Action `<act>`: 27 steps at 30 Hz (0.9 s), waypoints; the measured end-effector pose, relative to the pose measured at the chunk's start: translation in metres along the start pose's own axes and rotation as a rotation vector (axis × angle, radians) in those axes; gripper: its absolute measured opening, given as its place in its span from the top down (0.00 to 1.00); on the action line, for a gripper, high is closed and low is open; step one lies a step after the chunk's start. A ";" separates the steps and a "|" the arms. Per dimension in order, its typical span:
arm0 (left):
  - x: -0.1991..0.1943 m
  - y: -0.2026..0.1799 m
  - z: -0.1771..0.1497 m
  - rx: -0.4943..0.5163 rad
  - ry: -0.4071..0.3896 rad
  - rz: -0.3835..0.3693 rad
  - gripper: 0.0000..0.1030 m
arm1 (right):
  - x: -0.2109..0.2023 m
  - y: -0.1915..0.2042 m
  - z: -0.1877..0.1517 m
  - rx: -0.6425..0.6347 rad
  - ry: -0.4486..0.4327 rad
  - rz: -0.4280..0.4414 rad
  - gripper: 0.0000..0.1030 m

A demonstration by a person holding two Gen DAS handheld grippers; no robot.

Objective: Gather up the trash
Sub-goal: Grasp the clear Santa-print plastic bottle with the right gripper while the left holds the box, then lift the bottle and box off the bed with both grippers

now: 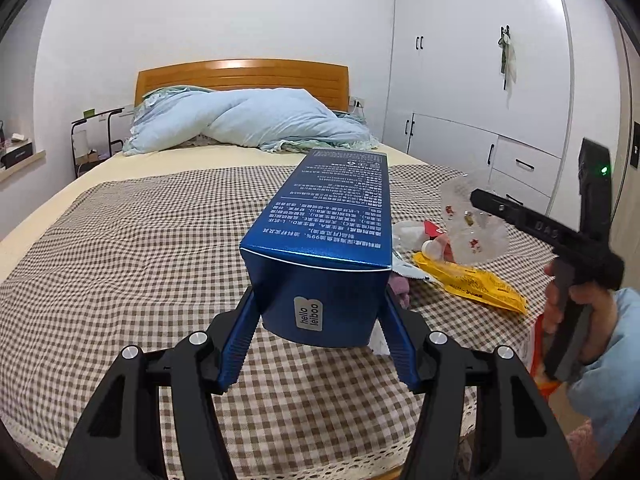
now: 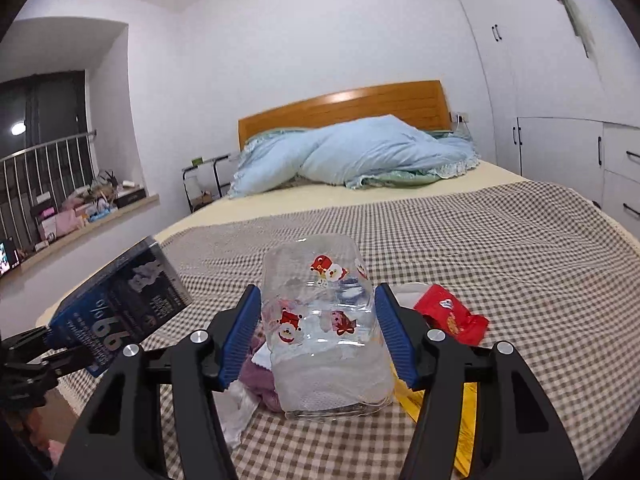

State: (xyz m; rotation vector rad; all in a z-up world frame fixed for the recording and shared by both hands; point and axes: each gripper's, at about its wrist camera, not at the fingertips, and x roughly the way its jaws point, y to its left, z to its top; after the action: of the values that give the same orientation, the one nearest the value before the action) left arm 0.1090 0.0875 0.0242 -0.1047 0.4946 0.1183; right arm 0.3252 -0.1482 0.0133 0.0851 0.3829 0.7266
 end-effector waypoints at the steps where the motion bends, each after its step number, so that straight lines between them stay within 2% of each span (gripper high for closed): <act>1: 0.000 0.001 -0.001 -0.001 0.000 0.001 0.44 | 0.002 -0.001 -0.002 0.000 -0.010 0.003 0.44; 9: 0.006 0.005 0.000 0.019 -0.010 0.011 0.44 | 0.015 0.002 0.001 -0.034 -0.103 0.043 0.44; 13: 0.018 0.003 0.004 0.010 -0.008 0.003 0.44 | 0.031 0.000 0.009 -0.068 -0.086 0.048 0.44; 27: 0.081 0.000 0.027 0.032 0.042 0.025 0.44 | 0.092 -0.016 0.029 -0.059 -0.073 0.080 0.44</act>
State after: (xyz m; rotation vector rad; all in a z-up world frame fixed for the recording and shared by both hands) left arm 0.1927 0.0986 0.0090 -0.0697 0.5396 0.1325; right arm 0.4086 -0.0971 0.0081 0.0716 0.2894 0.8110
